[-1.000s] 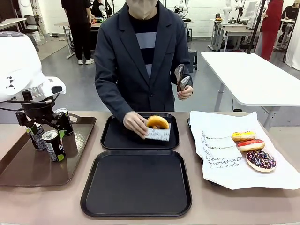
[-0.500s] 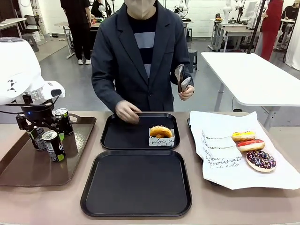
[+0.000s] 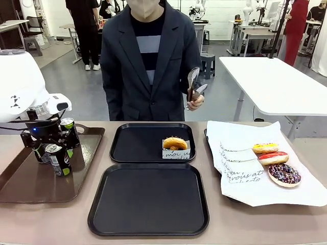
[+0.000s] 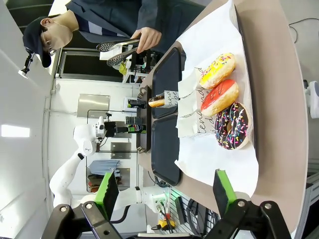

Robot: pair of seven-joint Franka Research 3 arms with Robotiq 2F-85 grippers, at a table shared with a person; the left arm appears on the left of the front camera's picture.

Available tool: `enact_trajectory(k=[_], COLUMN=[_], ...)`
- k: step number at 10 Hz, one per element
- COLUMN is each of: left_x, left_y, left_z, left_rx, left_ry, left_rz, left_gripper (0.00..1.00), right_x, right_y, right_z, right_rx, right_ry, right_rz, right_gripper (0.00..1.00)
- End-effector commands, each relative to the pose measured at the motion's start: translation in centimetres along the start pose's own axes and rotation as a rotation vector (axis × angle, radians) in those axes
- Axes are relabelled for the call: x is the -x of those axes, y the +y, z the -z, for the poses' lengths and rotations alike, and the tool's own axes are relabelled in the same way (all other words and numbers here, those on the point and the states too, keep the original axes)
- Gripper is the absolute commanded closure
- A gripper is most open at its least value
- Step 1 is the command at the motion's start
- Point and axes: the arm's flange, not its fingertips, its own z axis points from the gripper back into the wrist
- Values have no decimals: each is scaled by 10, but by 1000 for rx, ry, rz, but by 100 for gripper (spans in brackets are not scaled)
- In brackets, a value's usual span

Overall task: Set up donuts and drinks on trays.
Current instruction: Pick up one Pepsi coke and place it on the Flat Tray.

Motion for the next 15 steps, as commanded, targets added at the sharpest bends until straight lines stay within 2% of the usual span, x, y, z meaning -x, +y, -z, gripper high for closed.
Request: enact_trajectory(k=[1, 6, 7, 8, 11, 12, 13, 14, 15], left_x=[-3, -10, -10, -10, -9, -11, -11, -11, -10], left_y=[0, 3, 3, 3, 4, 5, 6, 5, 4], left_z=[10, 17, 17, 16, 12, 12, 12, 9, 0], left_rx=[16, 16, 16, 17, 17, 12, 10, 7, 13], left_ry=[-16, -9, -12, -18, -33, -32, -25, -22, -28], left_rz=[-24, -31, -33, -32, -28, -40, -50, -58, -63], left_gripper=[0, 0, 11, 16, 43, 48, 59, 64, 75], right_x=[0, 0, 0, 0, 0, 0, 0, 0, 0], right_y=[1, 1, 1, 1, 1, 1, 1, 1, 1], right_z=[-1, -1, -1, -1, -1, -1, -1, -1, -1], right_rx=[-8, -8, -8, -8, -8, -8, -8, -8, -8], right_ry=[-5, -5, -5, -5, -5, -5, -5, -5, -5], right_rz=[-3, -3, -3, -3, -3, -3, -3, -3, -3], right_gripper=[0, 0, 0, 0, 0, 0, 0, 0, 0])
